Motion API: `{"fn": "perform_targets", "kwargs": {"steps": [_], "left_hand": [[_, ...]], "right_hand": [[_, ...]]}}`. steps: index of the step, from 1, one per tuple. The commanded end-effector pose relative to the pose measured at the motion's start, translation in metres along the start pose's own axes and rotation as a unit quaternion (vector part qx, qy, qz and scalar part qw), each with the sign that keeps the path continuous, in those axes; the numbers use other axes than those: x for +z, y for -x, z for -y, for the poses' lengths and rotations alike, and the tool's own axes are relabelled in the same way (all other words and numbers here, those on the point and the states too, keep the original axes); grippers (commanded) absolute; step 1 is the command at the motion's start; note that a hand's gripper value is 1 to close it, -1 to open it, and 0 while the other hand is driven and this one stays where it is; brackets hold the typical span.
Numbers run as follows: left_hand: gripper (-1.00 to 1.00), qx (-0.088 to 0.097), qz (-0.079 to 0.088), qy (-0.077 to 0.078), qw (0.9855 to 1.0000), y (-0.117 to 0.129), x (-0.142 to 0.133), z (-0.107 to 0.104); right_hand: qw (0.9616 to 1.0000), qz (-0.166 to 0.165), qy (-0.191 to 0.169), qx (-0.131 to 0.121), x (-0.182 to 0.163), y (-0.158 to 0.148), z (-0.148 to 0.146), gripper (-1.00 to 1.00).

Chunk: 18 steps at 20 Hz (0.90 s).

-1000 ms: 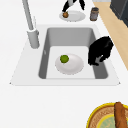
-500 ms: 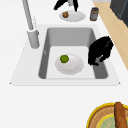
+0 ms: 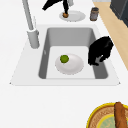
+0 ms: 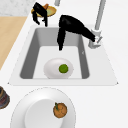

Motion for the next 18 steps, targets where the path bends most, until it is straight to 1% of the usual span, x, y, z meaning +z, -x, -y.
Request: {"fn": "perform_targets", "kwargs": {"steps": [1, 7, 10, 12, 13, 14, 18], "left_hand": [[0.0, 0.0, 0.0, 0.0, 1.0, 0.0, 0.0, 0.0], [0.0, 0.0, 0.0, 0.0, 1.0, 0.0, 0.0, 0.0], [0.0, 0.0, 0.0, 0.0, 1.0, 0.0, 0.0, 0.0], [0.0, 0.0, 0.0, 0.0, 1.0, 0.0, 0.0, 0.0], [0.0, 0.0, 0.0, 0.0, 1.0, 0.0, 0.0, 0.0], [0.0, 0.0, 0.0, 0.0, 1.0, 0.0, 0.0, 0.0], [0.0, 0.0, 0.0, 0.0, 1.0, 0.0, 0.0, 0.0]], "right_hand": [[0.9995, -0.01, 0.028, -0.002, -0.025, -0.012, 0.009, -1.0], [0.9988, -0.011, 0.047, 0.003, -0.064, -0.034, 0.025, -1.0], [0.9989, -0.008, 0.046, 0.006, -0.08, -0.049, 0.03, -1.0], [0.9995, -0.009, 0.023, 0.018, -0.093, -0.052, 0.026, -1.0], [0.9996, -0.015, 0.0, 0.022, -0.1, -0.054, 0.024, -1.0], [0.9994, -0.01, -0.012, 0.032, -0.104, -0.054, 0.024, -1.0], [0.999, 0.004, -0.04, 0.018, -0.125, -0.053, 0.03, -1.0]]}}
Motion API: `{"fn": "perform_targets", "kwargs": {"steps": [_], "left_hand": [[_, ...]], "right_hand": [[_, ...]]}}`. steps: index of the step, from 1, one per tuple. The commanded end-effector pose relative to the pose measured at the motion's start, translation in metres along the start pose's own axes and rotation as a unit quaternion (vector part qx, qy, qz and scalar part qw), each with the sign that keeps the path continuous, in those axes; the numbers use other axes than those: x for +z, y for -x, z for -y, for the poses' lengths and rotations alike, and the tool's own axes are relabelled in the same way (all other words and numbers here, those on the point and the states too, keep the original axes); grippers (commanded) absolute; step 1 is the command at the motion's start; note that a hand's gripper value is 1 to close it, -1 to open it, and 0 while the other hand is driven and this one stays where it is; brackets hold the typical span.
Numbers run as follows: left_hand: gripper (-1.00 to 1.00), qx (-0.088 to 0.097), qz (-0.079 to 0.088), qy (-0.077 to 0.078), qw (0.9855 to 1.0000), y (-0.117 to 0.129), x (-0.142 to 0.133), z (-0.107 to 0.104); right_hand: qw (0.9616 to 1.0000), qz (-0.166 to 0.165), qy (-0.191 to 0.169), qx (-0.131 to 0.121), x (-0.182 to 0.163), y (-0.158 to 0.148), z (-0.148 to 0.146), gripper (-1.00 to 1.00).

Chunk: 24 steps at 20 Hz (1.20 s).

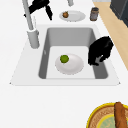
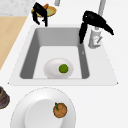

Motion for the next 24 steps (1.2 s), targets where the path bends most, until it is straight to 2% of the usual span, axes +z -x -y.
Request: {"fn": "perform_targets", "kwargs": {"steps": [1, 4, 6, 10, 18, 22, 24], "left_hand": [[0.0, 0.0, 0.0, 0.0, 1.0, 0.0, 0.0, 0.0], [0.0, 0.0, 0.0, 0.0, 1.0, 0.0, 0.0, 0.0], [0.0, 0.0, 0.0, 0.0, 1.0, 0.0, 0.0, 0.0], [0.0, 0.0, 0.0, 0.0, 1.0, 0.0, 0.0, 0.0], [0.0, 0.0, 0.0, 0.0, 1.0, 0.0, 0.0, 0.0], [0.0, 0.0, 0.0, 0.0, 1.0, 0.0, 0.0, 0.0], [0.0, 0.0, 0.0, 0.0, 1.0, 0.0, 0.0, 0.0]], "right_hand": [[0.9987, 0.006, -0.05, 0.01, -0.019, 0.002, 0.001, -1.0], [0.9964, 0.011, -0.084, 0.003, -0.033, 0.003, -0.001, -1.0], [0.9946, 0.01, -0.103, -0.015, -0.045, 0.007, -0.005, -1.0], [0.99, 0.011, -0.14, -0.02, -0.068, 0.011, -0.011, -1.0], [0.9775, 0.014, -0.208, -0.033, -0.108, 0.022, -0.03, -1.0], [0.9666, 0.008, -0.254, -0.035, -0.133, 0.018, -0.027, -1.0], [0.9564, 0.011, -0.289, -0.043, -0.131, 0.02, -0.025, -1.0]]}}
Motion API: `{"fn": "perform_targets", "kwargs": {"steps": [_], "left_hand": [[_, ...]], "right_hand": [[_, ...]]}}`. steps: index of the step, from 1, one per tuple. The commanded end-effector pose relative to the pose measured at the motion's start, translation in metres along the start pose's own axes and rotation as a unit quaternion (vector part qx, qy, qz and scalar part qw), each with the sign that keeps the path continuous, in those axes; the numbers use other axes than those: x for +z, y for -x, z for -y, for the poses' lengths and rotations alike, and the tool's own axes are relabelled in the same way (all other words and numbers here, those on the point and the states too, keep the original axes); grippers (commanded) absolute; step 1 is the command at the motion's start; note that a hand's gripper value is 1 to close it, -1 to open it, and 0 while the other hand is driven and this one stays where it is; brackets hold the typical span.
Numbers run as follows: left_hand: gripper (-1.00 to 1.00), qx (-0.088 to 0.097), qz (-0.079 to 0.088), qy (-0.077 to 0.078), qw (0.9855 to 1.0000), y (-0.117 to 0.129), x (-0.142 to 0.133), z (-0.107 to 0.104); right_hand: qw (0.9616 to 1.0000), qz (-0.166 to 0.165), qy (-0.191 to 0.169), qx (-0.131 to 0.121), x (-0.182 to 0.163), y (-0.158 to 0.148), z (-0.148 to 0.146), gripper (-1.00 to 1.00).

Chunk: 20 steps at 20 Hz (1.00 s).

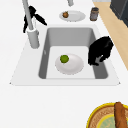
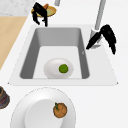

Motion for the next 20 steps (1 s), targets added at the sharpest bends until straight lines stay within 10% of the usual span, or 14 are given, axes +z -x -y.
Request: {"fn": "perform_targets", "kwargs": {"steps": [1, 8, 9, 16, 20], "left_hand": [[0.0, 0.0, 0.0, 0.0, 1.0, 0.0, 0.0, 0.0], [0.0, 0.0, 0.0, 0.0, 1.0, 0.0, 0.0, 0.0], [0.0, 0.0, 0.0, 0.0, 1.0, 0.0, 0.0, 0.0], [0.0, 0.0, 0.0, 0.0, 1.0, 0.0, 0.0, 0.0], [0.0, 0.0, 0.0, 0.0, 1.0, 0.0, 0.0, 0.0]], "right_hand": [[0.9989, -0.003, -0.046, 0.002, -0.02, 0.002, 0.007, -1.0], [0.9911, -0.007, -0.132, -0.015, -0.025, -0.005, 0.011, -1.0], [0.9895, -0.012, -0.143, -0.013, -0.024, -0.012, 0.01, 1.0], [0.9893, -0.044, -0.139, 0.003, -0.008, -0.03, 0.026, 1.0], [0.9781, -0.085, -0.189, 0.017, -0.011, -0.039, 0.035, 1.0]]}}
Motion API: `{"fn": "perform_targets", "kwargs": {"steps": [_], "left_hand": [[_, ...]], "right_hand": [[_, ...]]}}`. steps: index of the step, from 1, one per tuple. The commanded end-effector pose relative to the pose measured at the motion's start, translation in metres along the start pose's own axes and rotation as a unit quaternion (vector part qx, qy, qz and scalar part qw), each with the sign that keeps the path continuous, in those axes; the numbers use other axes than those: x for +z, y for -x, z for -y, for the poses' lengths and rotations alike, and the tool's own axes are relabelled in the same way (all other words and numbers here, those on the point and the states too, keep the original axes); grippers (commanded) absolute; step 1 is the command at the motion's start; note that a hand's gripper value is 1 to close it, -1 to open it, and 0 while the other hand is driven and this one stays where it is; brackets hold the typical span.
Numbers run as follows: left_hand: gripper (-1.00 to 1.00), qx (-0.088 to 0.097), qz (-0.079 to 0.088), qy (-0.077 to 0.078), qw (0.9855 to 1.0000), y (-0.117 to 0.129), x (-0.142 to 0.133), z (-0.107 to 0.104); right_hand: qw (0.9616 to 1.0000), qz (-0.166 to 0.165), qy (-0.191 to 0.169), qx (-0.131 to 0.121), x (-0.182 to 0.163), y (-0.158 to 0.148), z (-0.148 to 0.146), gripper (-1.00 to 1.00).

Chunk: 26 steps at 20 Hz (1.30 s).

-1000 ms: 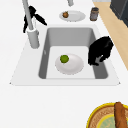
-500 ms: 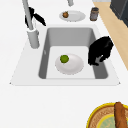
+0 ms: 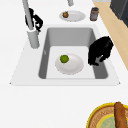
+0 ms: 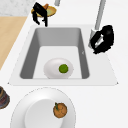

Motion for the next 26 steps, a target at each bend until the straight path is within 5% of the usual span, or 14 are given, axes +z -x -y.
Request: {"fn": "perform_targets", "kwargs": {"steps": [1, 4, 7, 9, 11, 12, 13, 14, 15, 18, 22, 26], "left_hand": [[0.0, 0.0, 0.0, 0.0, 1.0, 0.0, 0.0, 0.0], [0.0, 0.0, 0.0, 0.0, 1.0, 0.0, 0.0, 0.0], [0.0, 0.0, 0.0, 0.0, 1.0, 0.0, 0.0, 0.0], [0.0, 0.0, 0.0, 0.0, 1.0, 0.0, 0.0, 0.0], [0.0, 0.0, 0.0, 0.0, 1.0, 0.0, 0.0, 0.0], [0.0, 0.0, 0.0, 0.0, 1.0, 0.0, 0.0, 0.0], [0.0, 0.0, 0.0, 0.0, 1.0, 0.0, 0.0, 0.0], [0.0, 0.0, 0.0, 0.0, 1.0, 0.0, 0.0, 0.0], [0.0, 0.0, 0.0, 0.0, 1.0, 0.0, 0.0, 0.0], [0.0, 0.0, 0.0, 0.0, 1.0, 0.0, 0.0, 0.0], [0.0, 0.0, 0.0, 0.0, 1.0, 0.0, 0.0, 0.0], [0.0, 0.0, 0.0, 0.0, 1.0, 0.0, 0.0, 0.0]], "right_hand": [[0.9998, 0.001, -0.019, 0.005, 0.019, -0.02, 0.02, 1.0], [0.9973, -0.037, -0.063, 0.012, 0.019, -0.026, 0.021, 1.0], [0.9902, -0.085, -0.11, 0.013, 0.02, -0.032, 0.027, 1.0], [0.9815, -0.128, -0.142, 0.015, 0.021, -0.036, 0.029, 1.0], [0.9671, -0.186, -0.172, 0.024, 0.02, -0.043, 0.033, 1.0], [0.9627, -0.201, -0.178, 0.032, 0.022, -0.047, 0.036, 1.0], [0.9633, -0.203, -0.172, 0.032, 0.026, -0.053, 0.038, 1.0], [0.9582, -0.226, -0.171, 0.037, 0.028, -0.06, 0.04, 1.0], [0.9445, -0.273, -0.177, 0.046, 0.023, -0.068, 0.041, 1.0], [0.9221, -0.342, -0.172, 0.055, 0.022, -0.081, 0.046, 1.0], [0.8585, -0.478, -0.169, 0.077, 0.007, -0.107, 0.046, 1.0], [0.8437, -0.505, -0.162, 0.083, 0.004, -0.111, 0.045, 1.0]]}}
